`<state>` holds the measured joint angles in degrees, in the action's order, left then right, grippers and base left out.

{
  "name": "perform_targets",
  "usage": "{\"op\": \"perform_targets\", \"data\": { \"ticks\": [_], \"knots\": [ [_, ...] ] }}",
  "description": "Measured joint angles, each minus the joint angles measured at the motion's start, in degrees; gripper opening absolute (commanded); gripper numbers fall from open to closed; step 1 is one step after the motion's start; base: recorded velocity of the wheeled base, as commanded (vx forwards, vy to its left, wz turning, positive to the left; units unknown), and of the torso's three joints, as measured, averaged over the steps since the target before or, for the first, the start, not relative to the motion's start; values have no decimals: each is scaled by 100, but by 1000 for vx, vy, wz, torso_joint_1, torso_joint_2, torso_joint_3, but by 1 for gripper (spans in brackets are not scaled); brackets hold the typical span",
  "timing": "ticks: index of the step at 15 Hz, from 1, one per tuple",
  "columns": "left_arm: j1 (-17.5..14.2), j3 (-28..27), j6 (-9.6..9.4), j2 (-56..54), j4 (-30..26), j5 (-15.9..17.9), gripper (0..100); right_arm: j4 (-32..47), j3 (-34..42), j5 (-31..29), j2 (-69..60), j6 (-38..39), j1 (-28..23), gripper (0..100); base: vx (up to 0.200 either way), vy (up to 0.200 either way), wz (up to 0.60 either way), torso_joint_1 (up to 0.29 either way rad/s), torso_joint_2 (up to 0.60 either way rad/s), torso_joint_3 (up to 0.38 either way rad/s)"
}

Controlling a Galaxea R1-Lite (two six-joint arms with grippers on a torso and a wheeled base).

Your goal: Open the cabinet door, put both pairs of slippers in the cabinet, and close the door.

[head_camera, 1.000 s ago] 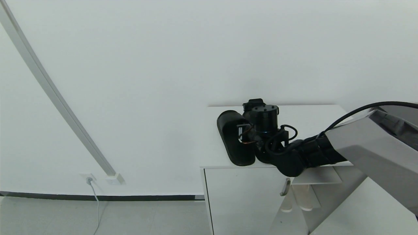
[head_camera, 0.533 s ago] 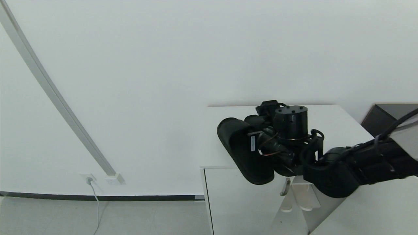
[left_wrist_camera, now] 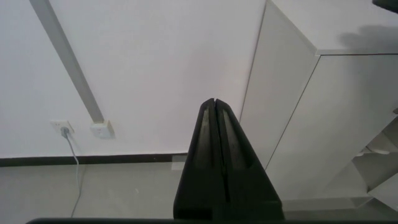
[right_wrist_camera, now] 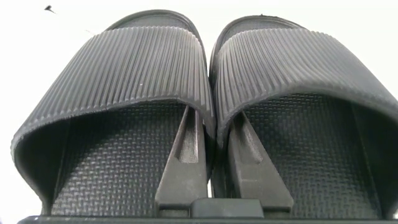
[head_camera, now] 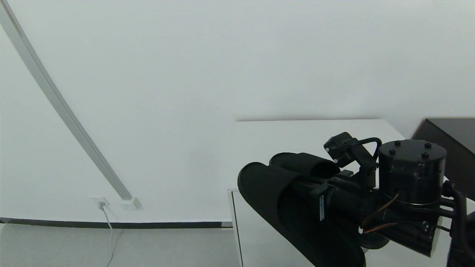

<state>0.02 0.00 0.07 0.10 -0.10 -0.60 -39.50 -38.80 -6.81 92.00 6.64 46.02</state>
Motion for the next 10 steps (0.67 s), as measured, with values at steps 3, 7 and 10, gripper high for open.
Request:
{"op": "perform_targets", "data": {
  "ticks": [3, 7, 10],
  "knots": [
    [0, 0, 6, 0, 0, 0, 0, -2, 74, 4, -102, 2, 30, 0, 0, 0, 0, 0, 0, 0],
    [0, 0, 48, 0, 0, 9, 0, -11, 160, 15, -123, 5, 41, 0, -150, 0, 0, 8, 2, 3],
    [0, -5, 94, 0, 0, 9, 0, -18, 218, 17, -127, 5, 87, 0, -200, 0, 0, -6, -1, 4]
  ]
}}
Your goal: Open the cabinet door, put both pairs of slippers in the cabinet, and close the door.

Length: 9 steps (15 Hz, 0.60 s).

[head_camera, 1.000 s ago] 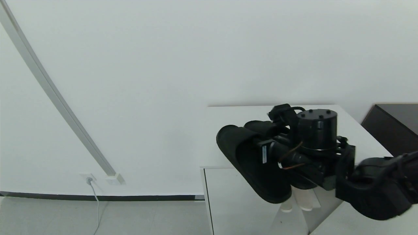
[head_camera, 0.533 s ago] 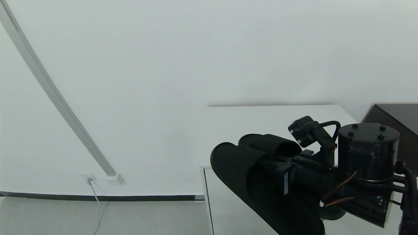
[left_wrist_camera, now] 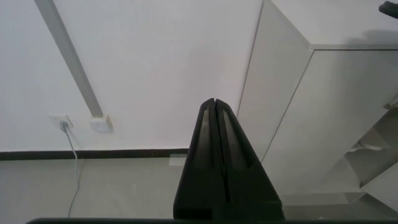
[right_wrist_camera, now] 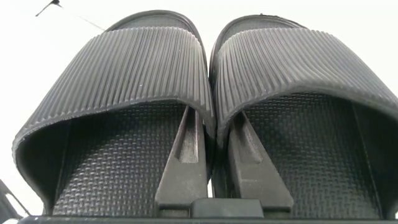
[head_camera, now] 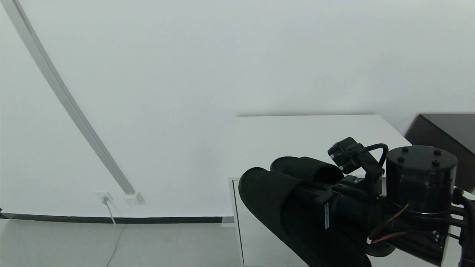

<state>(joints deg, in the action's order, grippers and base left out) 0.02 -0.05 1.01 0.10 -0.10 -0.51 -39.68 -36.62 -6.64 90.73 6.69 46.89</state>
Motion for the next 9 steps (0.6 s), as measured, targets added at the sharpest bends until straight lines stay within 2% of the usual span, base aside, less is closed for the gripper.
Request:
{"op": "perform_targets", "data": {
  "ticks": [4, 9],
  "knots": [
    [0, -2, -11, 0, 0, 2, 0, -9, 16, -6, 22, 6, 24, 0, -200, 0, 0, 1, 1, 5],
    [0, -2, -9, 0, 0, 2, 0, -90, 57, -17, 39, 9, 46, 0, 0, 0, 0, 0, 0, 0]
  ]
}}
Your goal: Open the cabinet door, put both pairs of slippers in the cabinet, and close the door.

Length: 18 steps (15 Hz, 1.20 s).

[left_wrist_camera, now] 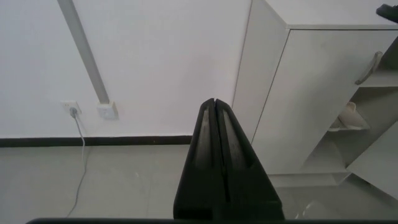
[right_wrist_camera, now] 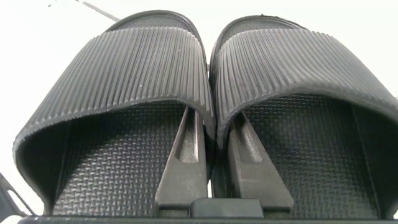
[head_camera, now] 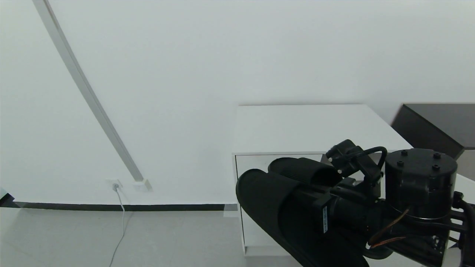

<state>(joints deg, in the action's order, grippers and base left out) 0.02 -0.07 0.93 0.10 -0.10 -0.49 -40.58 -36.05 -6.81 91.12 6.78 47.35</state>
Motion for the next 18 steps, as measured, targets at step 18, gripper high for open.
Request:
{"op": "perform_targets", "data": {
  "ticks": [18],
  "knots": [
    [-2, 0, -4, 0, 0, 0, 0, -74, 28, 4, 33, 9, -6, 0, 0, -89, 0, 2, 0, 1]
  ]
}}
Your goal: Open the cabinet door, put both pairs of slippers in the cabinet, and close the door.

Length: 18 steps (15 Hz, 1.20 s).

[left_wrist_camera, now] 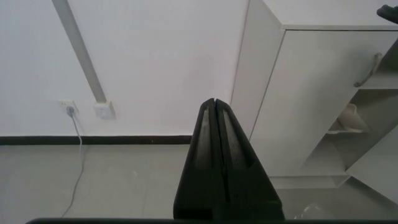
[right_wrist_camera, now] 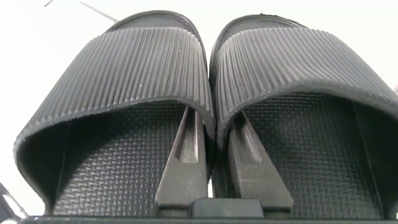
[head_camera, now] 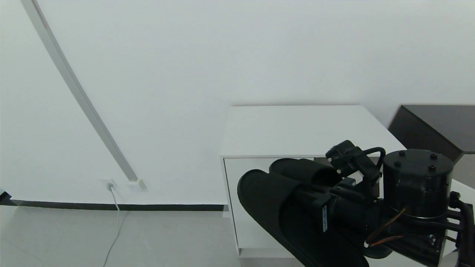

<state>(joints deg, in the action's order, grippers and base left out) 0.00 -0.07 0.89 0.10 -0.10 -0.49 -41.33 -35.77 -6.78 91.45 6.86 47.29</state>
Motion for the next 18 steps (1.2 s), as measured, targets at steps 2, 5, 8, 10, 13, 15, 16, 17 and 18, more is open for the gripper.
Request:
{"op": "perform_targets", "data": {
  "ticks": [2, 5, 8, 10, 13, 15, 16, 17, 18],
  "knots": [
    [2, 0, -2, 0, 0, -2, 0, -5, 0, 7, 0, 2, -16, 0, 0, -200, 0, -2, 7, 7],
    [2, -2, -2, 0, -1, 6, 0, -5, 11, 0, -2, 52, -51, 0, 0, -200, 0, 4, 4, 2],
    [2, -2, -2, 0, 0, 6, 0, -6, 10, -13, -16, 139, -82, 0, 0, -200, 0, 5, 5, -1],
    [0, -2, -2, 0, 2, 6, 0, -57, 57, -11, -26, 134, -82, 0, 0, -200, 0, 7, 2, 0],
    [2, -2, -2, 0, 0, 5, 0, -586, 201, 5, -17, 105, -82, 0, 0, -200, 0, 5, 1, 1],
    [2, -2, -2, 0, 2, 5, 0, -627, 280, 27, -9, 88, -85, 0, 0, -200, 0, -2, 2, 0],
    [2, -2, -2, 0, -1, -2, 0, -629, 313, 24, -6, 85, -77, 0, 0, 0, 0, 0, 0, 0],
    [2, -2, -2, 0, 0, 0, 0, -633, 328, 35, -6, 85, -71, 0, 0, 0, 0, 0, 0, 0],
    [0, -2, -2, 0, 5, 0, 0, -624, 347, 38, -5, 85, -73, 0, 0, 0, 0, 0, 0, 0]
  ]
}}
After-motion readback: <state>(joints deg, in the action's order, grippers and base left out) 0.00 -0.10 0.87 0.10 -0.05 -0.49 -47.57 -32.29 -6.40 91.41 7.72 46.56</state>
